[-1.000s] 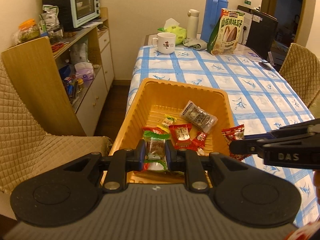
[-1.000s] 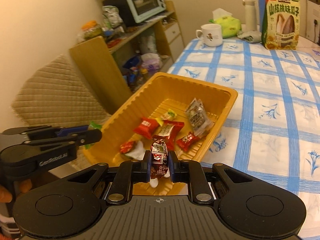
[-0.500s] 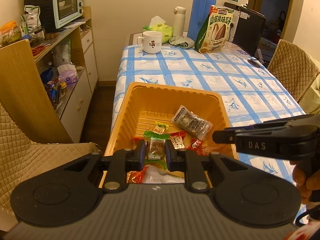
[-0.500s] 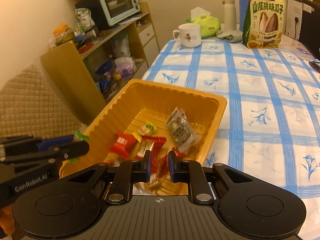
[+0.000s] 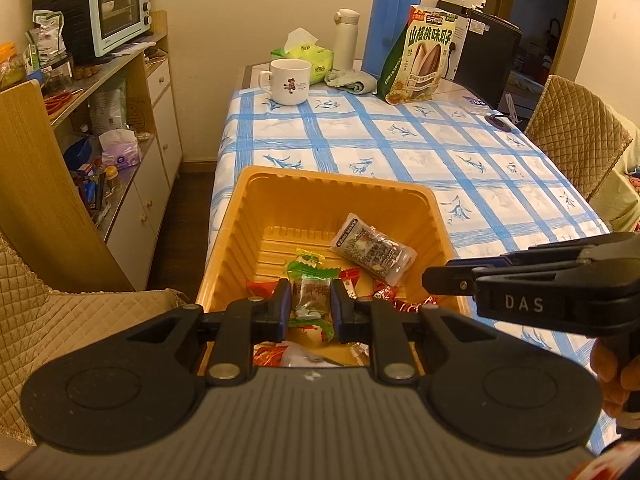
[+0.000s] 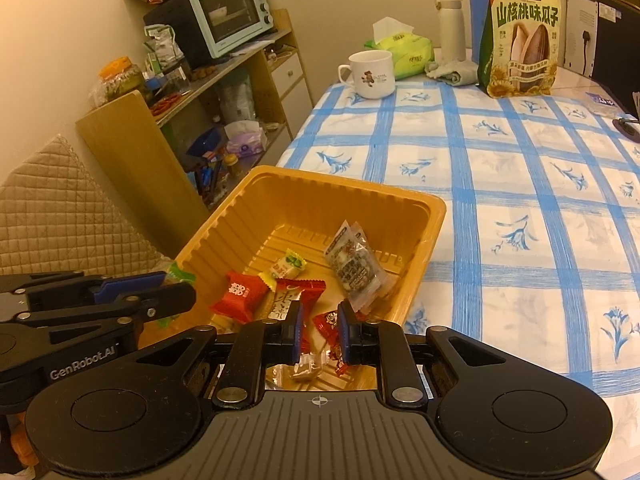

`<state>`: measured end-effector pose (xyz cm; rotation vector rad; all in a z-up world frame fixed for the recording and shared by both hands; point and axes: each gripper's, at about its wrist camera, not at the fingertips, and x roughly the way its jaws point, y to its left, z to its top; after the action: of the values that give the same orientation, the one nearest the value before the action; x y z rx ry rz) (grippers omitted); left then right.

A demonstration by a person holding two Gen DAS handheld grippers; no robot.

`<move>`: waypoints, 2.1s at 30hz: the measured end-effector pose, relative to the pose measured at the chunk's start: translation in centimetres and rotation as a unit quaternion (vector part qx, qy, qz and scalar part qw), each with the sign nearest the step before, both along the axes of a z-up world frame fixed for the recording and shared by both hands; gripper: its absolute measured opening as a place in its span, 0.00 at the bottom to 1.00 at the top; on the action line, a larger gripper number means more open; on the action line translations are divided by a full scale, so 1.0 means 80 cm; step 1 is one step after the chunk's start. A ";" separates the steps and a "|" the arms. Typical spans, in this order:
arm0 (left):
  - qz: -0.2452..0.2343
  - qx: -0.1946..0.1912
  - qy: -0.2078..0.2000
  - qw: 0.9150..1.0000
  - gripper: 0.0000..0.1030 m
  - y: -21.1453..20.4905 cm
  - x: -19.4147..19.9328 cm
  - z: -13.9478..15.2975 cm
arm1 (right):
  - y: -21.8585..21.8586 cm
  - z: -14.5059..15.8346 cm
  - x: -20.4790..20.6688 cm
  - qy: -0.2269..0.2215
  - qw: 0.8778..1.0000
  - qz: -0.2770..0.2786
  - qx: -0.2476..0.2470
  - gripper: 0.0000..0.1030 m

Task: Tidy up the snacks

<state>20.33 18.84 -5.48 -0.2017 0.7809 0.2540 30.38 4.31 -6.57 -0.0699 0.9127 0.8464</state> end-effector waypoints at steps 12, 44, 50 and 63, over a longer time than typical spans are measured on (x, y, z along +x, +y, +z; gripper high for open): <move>0.006 -0.004 -0.004 1.000 0.30 -0.003 0.010 0.003 | -0.015 0.009 -0.002 -0.006 1.000 -0.004 0.013 0.26; -0.011 -0.006 0.015 1.000 0.78 -0.225 -0.103 0.051 | -0.293 0.055 -0.119 -0.022 0.997 -0.071 -0.007 0.93; -0.025 -0.005 0.026 0.999 0.78 -0.274 -0.121 0.047 | -0.342 0.046 -0.143 -0.010 0.996 -0.088 -0.015 0.93; -0.039 -0.002 0.026 0.999 0.78 -0.339 -0.163 0.050 | -0.404 0.048 -0.190 -0.009 0.995 -0.103 -0.015 0.93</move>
<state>7.26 -8.25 -1.49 -0.1690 0.8387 0.1845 15.16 -28.01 -2.76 -0.0091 0.8981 0.6406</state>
